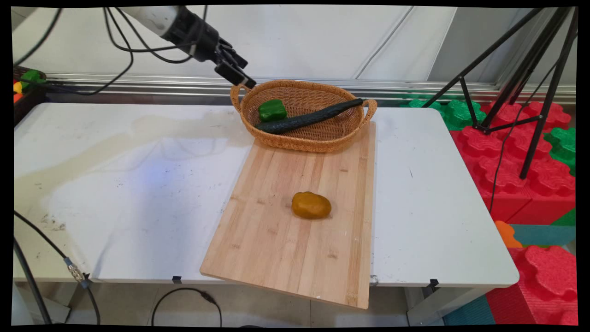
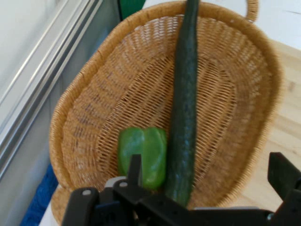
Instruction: Pick up the potato from the cutting board
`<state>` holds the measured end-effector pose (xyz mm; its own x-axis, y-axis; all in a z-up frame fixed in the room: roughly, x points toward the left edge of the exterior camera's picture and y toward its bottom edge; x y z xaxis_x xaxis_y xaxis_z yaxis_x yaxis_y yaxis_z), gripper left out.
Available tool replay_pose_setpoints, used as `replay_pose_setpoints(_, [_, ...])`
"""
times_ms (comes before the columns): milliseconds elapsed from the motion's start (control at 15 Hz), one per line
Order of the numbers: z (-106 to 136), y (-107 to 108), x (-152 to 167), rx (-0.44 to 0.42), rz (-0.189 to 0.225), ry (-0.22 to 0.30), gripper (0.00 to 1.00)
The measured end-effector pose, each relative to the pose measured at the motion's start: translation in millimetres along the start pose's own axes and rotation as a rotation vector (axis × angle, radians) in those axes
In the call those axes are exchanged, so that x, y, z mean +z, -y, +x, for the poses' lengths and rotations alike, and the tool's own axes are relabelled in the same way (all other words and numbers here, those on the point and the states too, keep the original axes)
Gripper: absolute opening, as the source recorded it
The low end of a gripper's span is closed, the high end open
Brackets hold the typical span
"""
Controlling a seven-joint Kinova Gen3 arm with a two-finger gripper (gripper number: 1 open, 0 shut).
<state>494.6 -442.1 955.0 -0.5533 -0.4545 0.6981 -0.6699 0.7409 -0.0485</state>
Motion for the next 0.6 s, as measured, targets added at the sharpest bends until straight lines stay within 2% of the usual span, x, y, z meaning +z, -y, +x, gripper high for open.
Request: replay_pose_setpoints(600, [-9.5, -33.5, -65.3, 0.012, -0.053, 0.018, 1.00])
